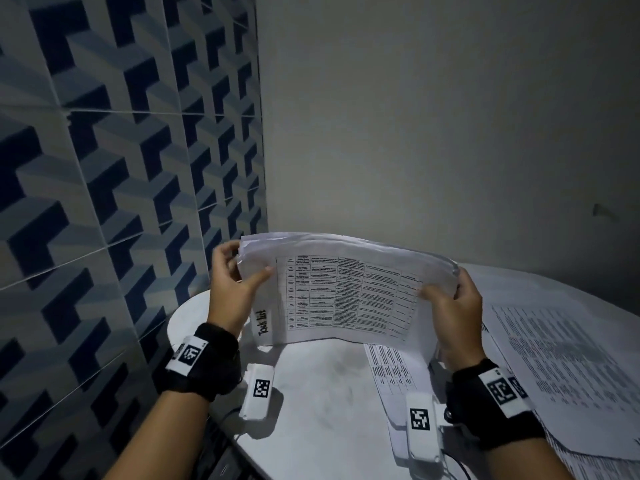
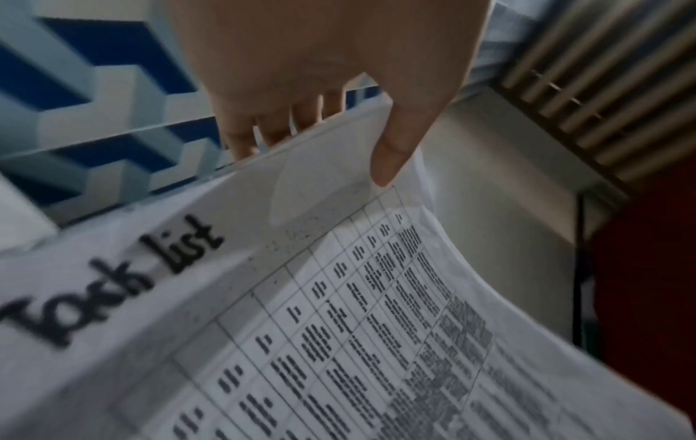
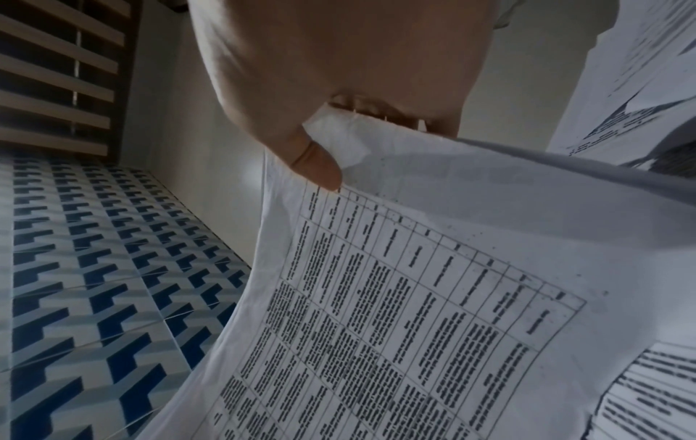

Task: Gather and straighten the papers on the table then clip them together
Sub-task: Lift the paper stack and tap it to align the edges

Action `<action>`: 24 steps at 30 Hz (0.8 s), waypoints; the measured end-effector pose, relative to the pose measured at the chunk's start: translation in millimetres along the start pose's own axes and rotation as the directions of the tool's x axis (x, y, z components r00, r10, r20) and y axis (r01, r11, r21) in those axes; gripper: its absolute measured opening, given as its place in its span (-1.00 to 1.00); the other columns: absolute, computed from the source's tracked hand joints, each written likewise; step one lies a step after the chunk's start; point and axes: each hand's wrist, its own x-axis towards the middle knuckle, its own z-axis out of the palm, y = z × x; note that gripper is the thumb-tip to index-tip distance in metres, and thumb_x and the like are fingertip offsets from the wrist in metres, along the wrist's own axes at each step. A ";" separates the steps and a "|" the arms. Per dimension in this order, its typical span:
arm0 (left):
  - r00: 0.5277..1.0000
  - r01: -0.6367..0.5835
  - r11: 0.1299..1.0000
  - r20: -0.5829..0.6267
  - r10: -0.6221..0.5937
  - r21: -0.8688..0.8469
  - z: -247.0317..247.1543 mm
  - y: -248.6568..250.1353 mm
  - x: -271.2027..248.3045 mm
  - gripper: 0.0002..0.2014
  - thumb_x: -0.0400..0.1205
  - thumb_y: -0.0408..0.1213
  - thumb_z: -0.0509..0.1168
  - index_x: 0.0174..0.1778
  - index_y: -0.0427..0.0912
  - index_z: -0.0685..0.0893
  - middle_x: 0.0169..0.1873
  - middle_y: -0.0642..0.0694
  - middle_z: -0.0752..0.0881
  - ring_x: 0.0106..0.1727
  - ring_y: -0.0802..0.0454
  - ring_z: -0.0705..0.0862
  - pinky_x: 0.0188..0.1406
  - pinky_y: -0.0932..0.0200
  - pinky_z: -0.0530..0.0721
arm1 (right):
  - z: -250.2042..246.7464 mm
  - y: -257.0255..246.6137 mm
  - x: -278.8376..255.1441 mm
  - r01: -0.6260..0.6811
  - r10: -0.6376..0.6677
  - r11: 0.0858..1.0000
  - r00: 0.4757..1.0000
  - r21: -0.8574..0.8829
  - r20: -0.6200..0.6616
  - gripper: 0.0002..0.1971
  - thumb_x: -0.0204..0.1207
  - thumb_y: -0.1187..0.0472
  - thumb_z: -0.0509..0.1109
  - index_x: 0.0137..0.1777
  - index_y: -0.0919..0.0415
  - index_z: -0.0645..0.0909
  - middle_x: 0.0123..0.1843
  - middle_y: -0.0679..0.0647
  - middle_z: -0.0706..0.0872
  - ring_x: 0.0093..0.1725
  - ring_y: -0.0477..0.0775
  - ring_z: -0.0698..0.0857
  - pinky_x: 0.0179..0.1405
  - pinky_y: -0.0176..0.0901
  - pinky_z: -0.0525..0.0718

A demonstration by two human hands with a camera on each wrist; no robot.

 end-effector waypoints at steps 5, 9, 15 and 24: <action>0.886 -0.444 0.729 0.134 0.443 0.521 5.7 16.4 -2.0 0.06 0.55 -0.40 0.53 0.76 0.30 -0.02 0.70 -0.13 0.26 0.58 -0.01 0.43 0.29 -0.07 0.65 | 1.0 -0.1 -1.7 -0.009 0.009 1.000 1.000 0.004 0.008 -0.59 0.56 0.48 0.38 0.28 0.03 0.68 0.07 -0.10 0.80 -0.12 -0.29 0.76 -0.13 -0.20 0.65; 0.843 -0.487 0.483 0.248 0.477 0.727 8.2 22.7 -4.0 -0.40 0.60 -0.17 0.50 0.59 0.16 0.55 0.78 -0.09 0.15 0.64 -0.21 0.37 0.29 -0.20 0.66 | 0.7 0.8 -1.2 -0.010 0.010 1.000 1.000 -0.012 0.007 -0.62 0.57 0.49 0.38 0.23 0.03 0.69 0.00 -0.14 0.79 -0.26 -0.44 0.74 -0.18 -0.22 0.61; 0.860 -0.469 0.433 0.286 0.423 0.770 5.4 15.6 -7.3 -0.39 0.59 -0.11 0.50 0.60 0.20 0.55 0.81 -0.05 0.00 0.74 -0.23 0.13 0.44 -0.35 0.52 | 1.0 4.6 1.1 -0.027 0.027 0.999 1.000 -0.030 0.003 -0.63 0.56 0.47 0.39 0.19 0.00 0.71 -0.02 -0.16 0.82 -0.21 -0.34 0.78 -0.13 -0.18 0.68; 0.979 0.188 0.982 0.080 -0.185 -0.026 -12.5 -16.6 7.2 -0.40 0.49 -0.53 0.49 0.44 -0.05 0.58 0.30 -0.10 0.74 0.44 -0.27 0.60 0.30 -0.14 0.64 | -0.9 11.4 9.3 -0.130 0.130 0.992 0.991 0.000 0.023 -0.70 0.53 0.48 0.34 -0.02 0.05 0.73 -0.06 0.00 0.84 0.00 0.17 0.80 -0.10 -0.06 0.71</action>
